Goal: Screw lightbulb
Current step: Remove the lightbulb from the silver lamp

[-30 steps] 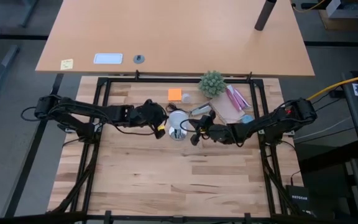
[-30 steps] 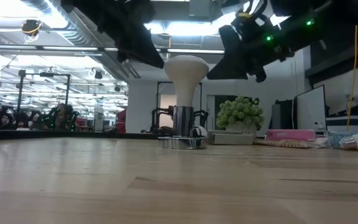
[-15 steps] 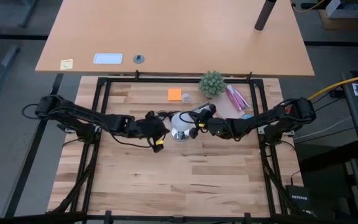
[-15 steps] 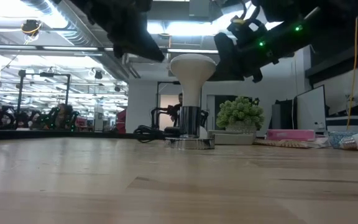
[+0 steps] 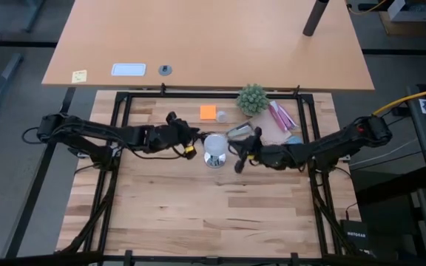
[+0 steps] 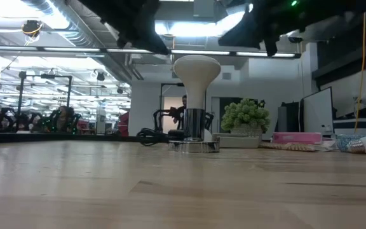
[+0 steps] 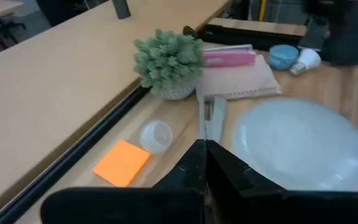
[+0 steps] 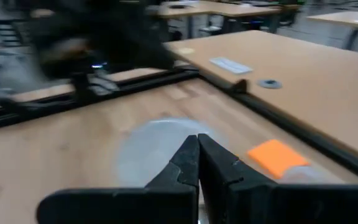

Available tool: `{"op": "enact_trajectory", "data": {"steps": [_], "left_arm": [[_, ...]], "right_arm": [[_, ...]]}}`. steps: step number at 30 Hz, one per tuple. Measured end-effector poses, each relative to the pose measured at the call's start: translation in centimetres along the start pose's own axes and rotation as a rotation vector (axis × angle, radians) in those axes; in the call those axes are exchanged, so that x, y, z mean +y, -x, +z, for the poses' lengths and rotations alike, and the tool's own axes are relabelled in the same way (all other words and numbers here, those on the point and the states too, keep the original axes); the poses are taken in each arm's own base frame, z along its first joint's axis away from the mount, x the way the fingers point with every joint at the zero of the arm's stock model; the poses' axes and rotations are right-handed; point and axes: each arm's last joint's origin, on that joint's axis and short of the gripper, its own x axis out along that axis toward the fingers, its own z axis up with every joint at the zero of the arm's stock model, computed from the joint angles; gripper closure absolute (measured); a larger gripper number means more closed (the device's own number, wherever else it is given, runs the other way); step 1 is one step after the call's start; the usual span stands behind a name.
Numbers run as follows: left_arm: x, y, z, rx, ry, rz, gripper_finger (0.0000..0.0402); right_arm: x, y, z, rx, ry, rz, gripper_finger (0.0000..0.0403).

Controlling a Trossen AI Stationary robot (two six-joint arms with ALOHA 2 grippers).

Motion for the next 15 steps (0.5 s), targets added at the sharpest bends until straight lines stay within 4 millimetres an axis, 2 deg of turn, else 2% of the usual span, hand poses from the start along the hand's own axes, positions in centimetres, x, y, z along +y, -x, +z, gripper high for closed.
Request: {"op": "enact_trajectory", "data": {"steps": [4, 7, 15], "left_arm": [[1.3, -0.9, 0.4, -0.007, 0.021, -0.023, 0.0401], [1.4, -1.5, 0.4, -0.005, 0.052, -0.061, 0.0401], [-0.3, -3.9, -1.3, 0.041, -0.003, -0.107, 0.0401]], "right_arm": [[1.7, 1.1, -0.5, 0.013, -0.037, 0.076, 0.0397], [2.5, 1.2, -1.5, 0.05, -0.063, 0.094, 0.0397], [3.0, 0.1, -3.9, 0.105, -0.093, 0.035, 0.0397]]}}
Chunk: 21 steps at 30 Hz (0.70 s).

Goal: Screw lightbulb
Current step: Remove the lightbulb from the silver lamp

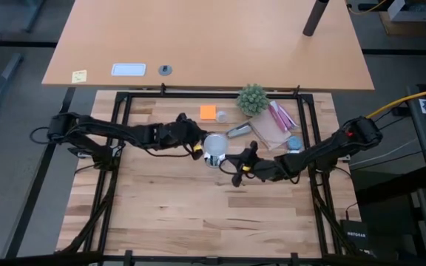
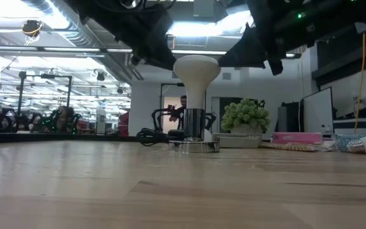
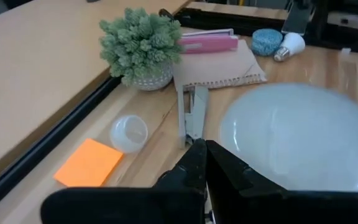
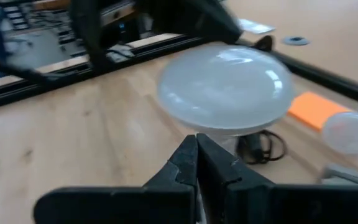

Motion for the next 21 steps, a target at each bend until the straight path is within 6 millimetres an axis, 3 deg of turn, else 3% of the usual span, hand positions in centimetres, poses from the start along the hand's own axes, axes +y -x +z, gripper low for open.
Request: {"op": "enact_trajectory", "data": {"steps": [14, 21], "left_arm": [[-1.9, 0.8, -0.7, 0.03, 0.017, -0.035, 0.0401], [-3.8, 1.5, -1.2, 0.062, 0.044, -0.143, 0.0401]], "right_arm": [[-2.6, -1.7, 0.3, -0.024, 0.005, -0.208, 0.0397], [-4.0, -2.7, 0.8, -0.016, -0.014, -0.235, 0.0397]]}}
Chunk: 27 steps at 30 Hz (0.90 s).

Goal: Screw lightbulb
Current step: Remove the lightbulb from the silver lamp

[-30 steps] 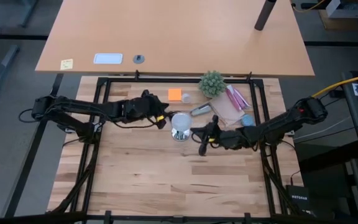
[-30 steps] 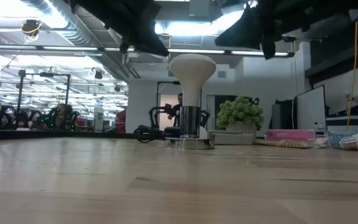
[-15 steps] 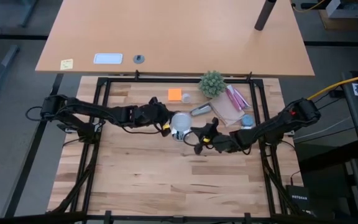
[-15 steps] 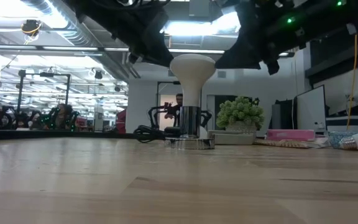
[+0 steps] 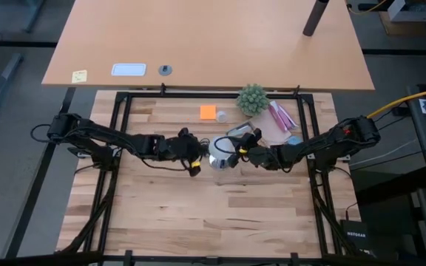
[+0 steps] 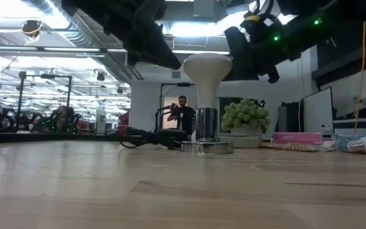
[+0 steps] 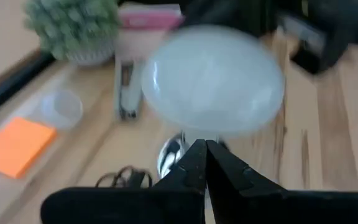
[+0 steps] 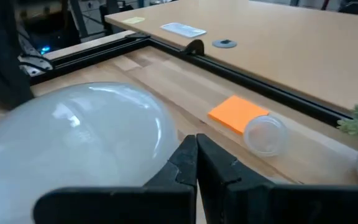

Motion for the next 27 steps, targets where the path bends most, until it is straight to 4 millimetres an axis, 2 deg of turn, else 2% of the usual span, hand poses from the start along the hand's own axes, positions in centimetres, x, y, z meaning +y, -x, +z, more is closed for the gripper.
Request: {"op": "enact_trajectory", "data": {"steps": [6, 11, 16, 20, 23, 27], "left_arm": [[-1.2, 0.5, -0.2, -0.019, -0.007, -0.021, 0.0401], [-1.1, 0.9, 0.0, -0.049, -0.03, 0.053, 0.0401], [-0.1, 2.3, 1.4, -0.123, -0.039, 0.126, 0.0401], [1.0, 2.5, 2.1, -0.144, -0.037, 0.158, 0.0401], [1.7, 2.2, 2.2, -0.138, -0.053, 0.187, 0.0401], [2.7, 1.2, 2.1, -0.112, -0.058, 0.185, 0.0401]], "right_arm": [[-0.9, -1.0, 0.3, 0.026, -0.004, 0.022, 0.0397], [-1.0, -0.7, 0.7, -0.001, 0.113, -0.023, 0.0397], [-1.4, 0.6, 2.8, -0.052, 0.087, 0.027, 0.0397], [-1.1, 2.1, 4.2, -0.071, 0.043, 0.188, 0.0397], [-0.2, 3.2, 4.2, -0.04, 0.009, 0.331, 0.0397], [1.1, 4.2, 3.0, 0.014, 0.022, 0.389, 0.0397]]}}
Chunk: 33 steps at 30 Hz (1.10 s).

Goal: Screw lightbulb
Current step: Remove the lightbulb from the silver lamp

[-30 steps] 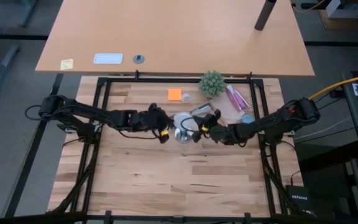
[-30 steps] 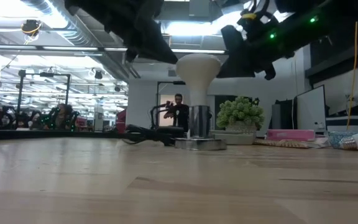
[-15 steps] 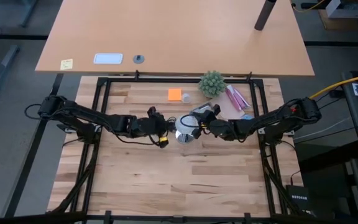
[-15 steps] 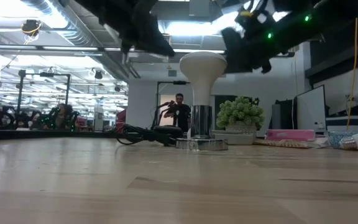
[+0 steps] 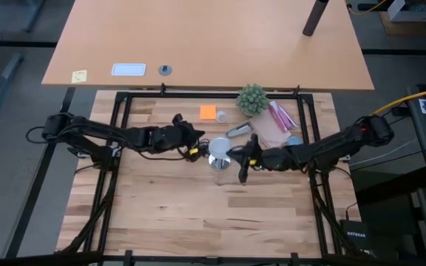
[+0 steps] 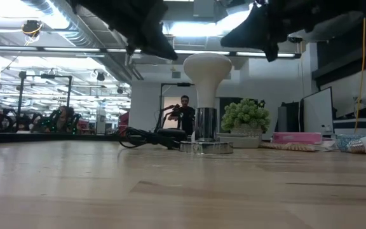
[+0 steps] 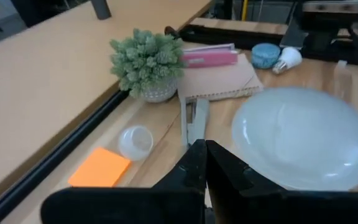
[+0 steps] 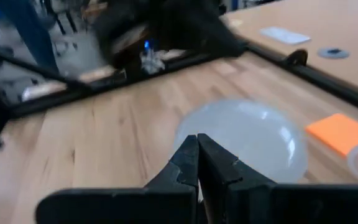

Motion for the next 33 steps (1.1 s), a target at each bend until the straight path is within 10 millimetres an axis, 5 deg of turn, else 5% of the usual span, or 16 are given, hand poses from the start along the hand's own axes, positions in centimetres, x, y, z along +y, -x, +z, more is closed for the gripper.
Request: {"op": "enact_trajectory", "data": {"steps": [11, 23, 33], "left_arm": [[0.0, -2.3, -0.7, 0.006, 0.014, -0.112, 0.0401], [-2.1, -1.4, -1.3, 0.05, 0.036, -0.22, 0.0402], [-4.2, -0.3, -1.7, 0.064, 0.037, -0.314, 0.0401]], "right_arm": [[1.3, -0.5, -2.7, 0.072, 0.032, -0.091, 0.0397], [0.4, -0.8, -3.2, 0.064, 0.038, -0.23, 0.0397], [-2.3, -2.1, -2.3, 0.049, -0.001, -0.321, 0.0397]]}}
